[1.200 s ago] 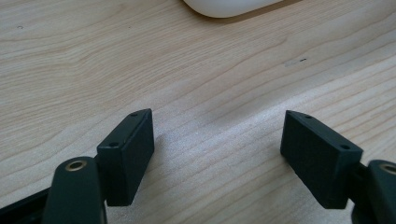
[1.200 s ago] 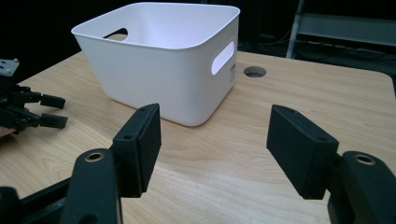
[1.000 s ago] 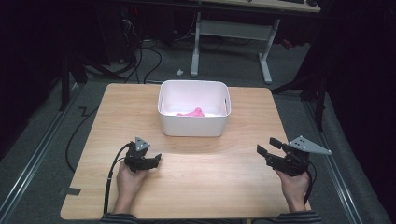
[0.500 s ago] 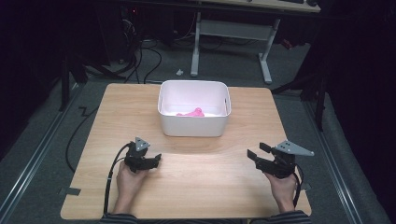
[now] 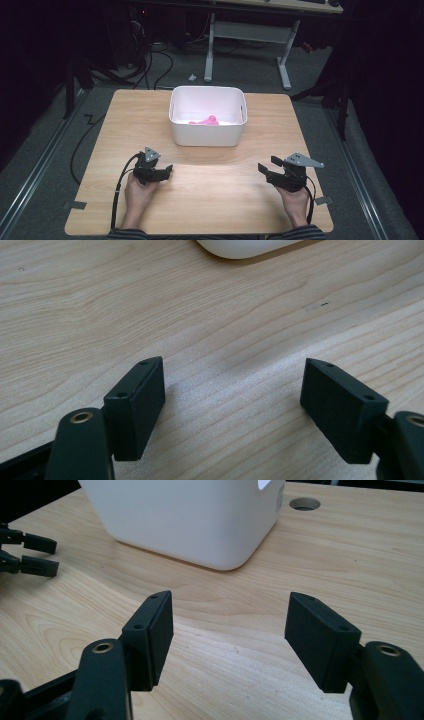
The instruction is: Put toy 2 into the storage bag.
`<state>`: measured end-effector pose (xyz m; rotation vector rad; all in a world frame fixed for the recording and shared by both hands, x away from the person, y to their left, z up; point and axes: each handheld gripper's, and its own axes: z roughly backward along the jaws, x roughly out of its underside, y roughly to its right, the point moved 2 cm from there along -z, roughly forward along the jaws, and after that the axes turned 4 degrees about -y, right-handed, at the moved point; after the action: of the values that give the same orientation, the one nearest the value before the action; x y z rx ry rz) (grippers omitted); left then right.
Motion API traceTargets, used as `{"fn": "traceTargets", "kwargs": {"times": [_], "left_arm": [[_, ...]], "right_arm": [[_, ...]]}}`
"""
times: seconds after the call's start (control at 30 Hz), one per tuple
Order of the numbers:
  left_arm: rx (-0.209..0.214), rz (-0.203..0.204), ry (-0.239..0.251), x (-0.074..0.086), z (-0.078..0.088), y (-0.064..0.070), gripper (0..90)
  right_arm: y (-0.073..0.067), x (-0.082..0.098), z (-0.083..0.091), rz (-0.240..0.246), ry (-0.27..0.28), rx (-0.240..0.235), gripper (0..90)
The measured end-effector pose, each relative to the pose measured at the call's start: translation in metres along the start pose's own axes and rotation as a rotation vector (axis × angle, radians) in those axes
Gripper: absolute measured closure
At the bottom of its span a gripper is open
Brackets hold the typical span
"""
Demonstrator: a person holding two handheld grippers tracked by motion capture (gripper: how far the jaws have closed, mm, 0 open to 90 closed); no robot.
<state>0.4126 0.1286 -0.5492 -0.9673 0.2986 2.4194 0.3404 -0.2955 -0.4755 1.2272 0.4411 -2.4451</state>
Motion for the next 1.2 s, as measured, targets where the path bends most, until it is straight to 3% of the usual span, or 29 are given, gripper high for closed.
{"fn": "traceTargets", "kwargs": {"times": [0.83, 1.2], "left_arm": [[0.0, 0.0, 0.0, 0.0, 0.0, 0.0, 26.2], [0.0, 0.001, 0.0, 0.0, 0.0, 0.0, 26.2]], "right_arm": [[0.005, 0.023, -0.039, -0.004, -0.124, 0.051, 36.3], [0.007, 0.03, -0.053, 0.024, -0.187, 0.096, 35.7]]}}
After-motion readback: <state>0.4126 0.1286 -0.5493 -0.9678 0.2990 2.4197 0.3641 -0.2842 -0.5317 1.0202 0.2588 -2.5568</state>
